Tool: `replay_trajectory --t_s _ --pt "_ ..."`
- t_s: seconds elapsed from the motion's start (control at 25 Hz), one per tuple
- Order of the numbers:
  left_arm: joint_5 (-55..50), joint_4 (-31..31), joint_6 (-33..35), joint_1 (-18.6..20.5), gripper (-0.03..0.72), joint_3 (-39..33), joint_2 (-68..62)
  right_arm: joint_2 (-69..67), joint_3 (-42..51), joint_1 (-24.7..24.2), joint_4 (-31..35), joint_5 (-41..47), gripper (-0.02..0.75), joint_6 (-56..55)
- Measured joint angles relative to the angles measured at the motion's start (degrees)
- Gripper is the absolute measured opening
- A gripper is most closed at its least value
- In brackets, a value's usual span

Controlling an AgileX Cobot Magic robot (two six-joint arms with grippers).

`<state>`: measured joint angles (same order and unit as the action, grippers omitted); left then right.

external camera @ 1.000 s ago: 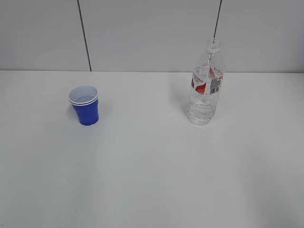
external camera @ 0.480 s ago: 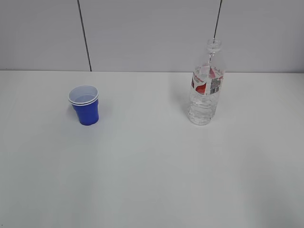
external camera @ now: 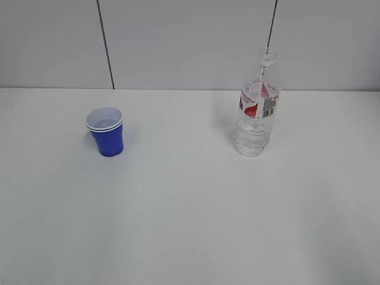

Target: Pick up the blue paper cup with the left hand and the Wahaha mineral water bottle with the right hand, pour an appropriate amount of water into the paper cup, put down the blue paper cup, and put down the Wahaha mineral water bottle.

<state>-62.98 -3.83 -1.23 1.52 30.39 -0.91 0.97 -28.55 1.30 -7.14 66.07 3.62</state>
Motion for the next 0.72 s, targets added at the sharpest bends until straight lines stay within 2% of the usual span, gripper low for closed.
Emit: replay_trajectory --t_s 0.72 --pt "0.00 0.00 0.00 0.00 0.549 0.00 0.00 0.00 0.00 0.00 0.00 -0.11 0.568 0.00"
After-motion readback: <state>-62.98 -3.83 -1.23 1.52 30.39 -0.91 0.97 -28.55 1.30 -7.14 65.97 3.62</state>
